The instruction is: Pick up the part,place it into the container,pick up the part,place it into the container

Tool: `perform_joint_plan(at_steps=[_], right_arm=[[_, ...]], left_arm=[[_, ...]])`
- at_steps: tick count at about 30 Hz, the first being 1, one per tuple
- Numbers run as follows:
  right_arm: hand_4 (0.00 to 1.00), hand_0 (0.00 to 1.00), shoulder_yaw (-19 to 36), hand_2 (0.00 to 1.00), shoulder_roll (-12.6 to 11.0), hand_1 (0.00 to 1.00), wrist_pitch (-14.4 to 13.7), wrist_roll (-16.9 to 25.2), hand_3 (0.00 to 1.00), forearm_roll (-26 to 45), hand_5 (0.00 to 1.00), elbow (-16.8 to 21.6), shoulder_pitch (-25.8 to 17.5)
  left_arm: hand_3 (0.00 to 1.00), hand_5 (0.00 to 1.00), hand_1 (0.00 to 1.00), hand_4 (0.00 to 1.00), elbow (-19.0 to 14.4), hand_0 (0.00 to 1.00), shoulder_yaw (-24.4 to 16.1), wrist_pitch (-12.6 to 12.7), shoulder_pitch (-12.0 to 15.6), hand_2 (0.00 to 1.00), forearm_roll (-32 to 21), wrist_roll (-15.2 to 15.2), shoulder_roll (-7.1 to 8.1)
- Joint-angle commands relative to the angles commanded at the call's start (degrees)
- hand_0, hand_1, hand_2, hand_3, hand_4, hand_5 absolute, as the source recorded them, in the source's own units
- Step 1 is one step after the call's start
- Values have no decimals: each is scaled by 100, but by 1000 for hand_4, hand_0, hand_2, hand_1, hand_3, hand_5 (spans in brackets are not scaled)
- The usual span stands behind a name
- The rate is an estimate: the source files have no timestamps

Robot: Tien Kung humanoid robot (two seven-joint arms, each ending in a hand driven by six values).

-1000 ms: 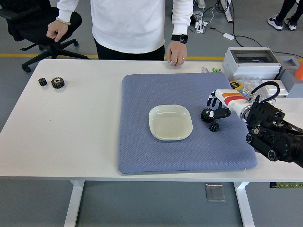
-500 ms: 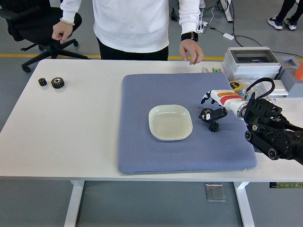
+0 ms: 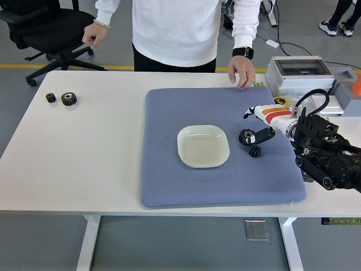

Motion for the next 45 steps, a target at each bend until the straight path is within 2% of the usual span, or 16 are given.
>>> perform_joint_plan(at_steps=[3,4,9,10,15,16,18,21,22,33,34,39,40,45], right_arm=[[844,680,-169,792,33,727,-15,-27,714,38,378,-46,18],[886,659,-212,788,43,719,-14,-32,716,64,419,-66,20],[886,659,-404,788,91,719,-72,-41,716,191,419,-178,28],[880,629,-427,773,97,703,-83,-39,693,206,422,-192,30],[880,629,-542,773,141,703,-134,-28,693,349,422,-306,6],[874,591,-557,761,146,684,-137,-28,671,361,424,-321,-1],[874,591,-604,761,162,684,-139,-25,671,418,424,-376,-22],[874,591,-645,761,178,684,-128,-30,671,478,424,-444,-38],[874,557,-647,746,179,671,-117,-33,660,488,424,-463,-45],[872,548,-574,742,189,663,-34,-44,660,458,425,-532,-82],[859,443,-573,712,188,615,-33,-46,621,464,417,-533,-83],[859,443,-564,712,184,615,-75,-10,621,484,417,-522,-86],[824,315,-560,624,183,522,-84,-1,577,487,409,-520,-87],[824,315,-545,624,182,522,-157,68,577,502,409,-499,-96]], left_arm=[[575,591,633,686,0,652,18,0,-8,711,-11,3,0],[575,592,633,687,0,652,29,-1,-10,714,-22,3,0],[575,592,633,687,0,652,59,1,-22,714,-52,-1,0],[575,592,633,687,0,653,66,0,-26,714,-58,-2,0],[575,592,633,687,0,653,95,-1,-47,714,-77,3,0],[575,591,636,687,0,653,100,-1,-49,715,-83,4,0],[575,591,636,687,0,653,121,-2,-58,715,-103,5,0],[575,591,636,687,0,653,142,-5,-71,715,-114,9,0],[575,591,637,687,0,652,153,-6,-76,717,-123,8,0],[575,590,638,687,0,653,198,-9,-96,715,-152,8,0],[575,590,639,687,0,654,200,-9,-97,717,-155,8,0],[575,590,639,687,0,654,219,-14,-100,717,-162,12,0],[575,590,640,687,0,654,221,-15,-100,718,-164,12,0],[575,590,640,687,0,654,232,-18,-101,718,-171,14,0]])
